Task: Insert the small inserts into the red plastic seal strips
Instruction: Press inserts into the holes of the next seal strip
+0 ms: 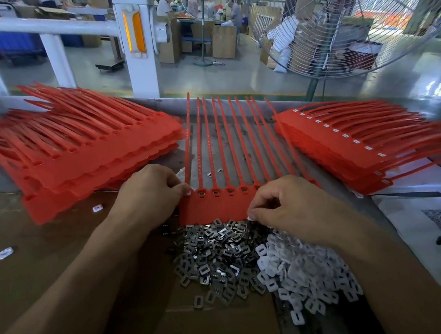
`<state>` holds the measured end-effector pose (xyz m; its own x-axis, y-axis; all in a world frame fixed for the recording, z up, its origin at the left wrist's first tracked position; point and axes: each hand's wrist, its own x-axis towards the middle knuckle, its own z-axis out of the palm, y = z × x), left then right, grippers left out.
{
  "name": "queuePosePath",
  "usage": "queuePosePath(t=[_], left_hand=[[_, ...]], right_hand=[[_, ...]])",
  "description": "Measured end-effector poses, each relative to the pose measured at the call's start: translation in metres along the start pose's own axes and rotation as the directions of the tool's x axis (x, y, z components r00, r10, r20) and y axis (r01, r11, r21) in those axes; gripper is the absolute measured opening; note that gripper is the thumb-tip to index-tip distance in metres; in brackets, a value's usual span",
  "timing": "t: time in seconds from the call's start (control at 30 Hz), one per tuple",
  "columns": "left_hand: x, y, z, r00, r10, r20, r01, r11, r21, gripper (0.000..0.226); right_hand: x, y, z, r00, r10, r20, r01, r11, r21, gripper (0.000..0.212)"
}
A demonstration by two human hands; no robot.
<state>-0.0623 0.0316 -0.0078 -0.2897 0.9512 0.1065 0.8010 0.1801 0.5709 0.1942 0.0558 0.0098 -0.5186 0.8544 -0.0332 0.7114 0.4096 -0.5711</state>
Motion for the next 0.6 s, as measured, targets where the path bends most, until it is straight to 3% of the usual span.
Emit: queuePosePath(t=[0.17,0.3,0.43,0.6], left_hand=[[-0.004,0.001,0.001,0.993,0.059,-0.106,-0.044,0.989,0.141,0.024],[-0.006,0.008,0.004,0.959,0.160,-0.233,-0.169,0.986,-0.015,0.011],[-0.016,0.027,0.010,0.919,0.337,-0.206,-0.381,0.894,-0.237,0.006],[-0.026,0.039,0.017,0.787,0.600,-0.143,-0.617,0.768,-0.175,0.023]], right_hand=[[-0.001,0.000,0.001,0.986,0.039,-0.163,-0.007,0.981,0.191,0.010],[0.000,-0.001,0.003,0.970,0.089,-0.227,0.006,0.922,0.386,0.010],[0.003,-0.001,0.004,0.970,0.150,-0.189,-0.041,0.874,0.483,0.010],[0.007,0.002,0.006,0.977,0.167,-0.129,-0.069,0.832,0.551,0.009]])
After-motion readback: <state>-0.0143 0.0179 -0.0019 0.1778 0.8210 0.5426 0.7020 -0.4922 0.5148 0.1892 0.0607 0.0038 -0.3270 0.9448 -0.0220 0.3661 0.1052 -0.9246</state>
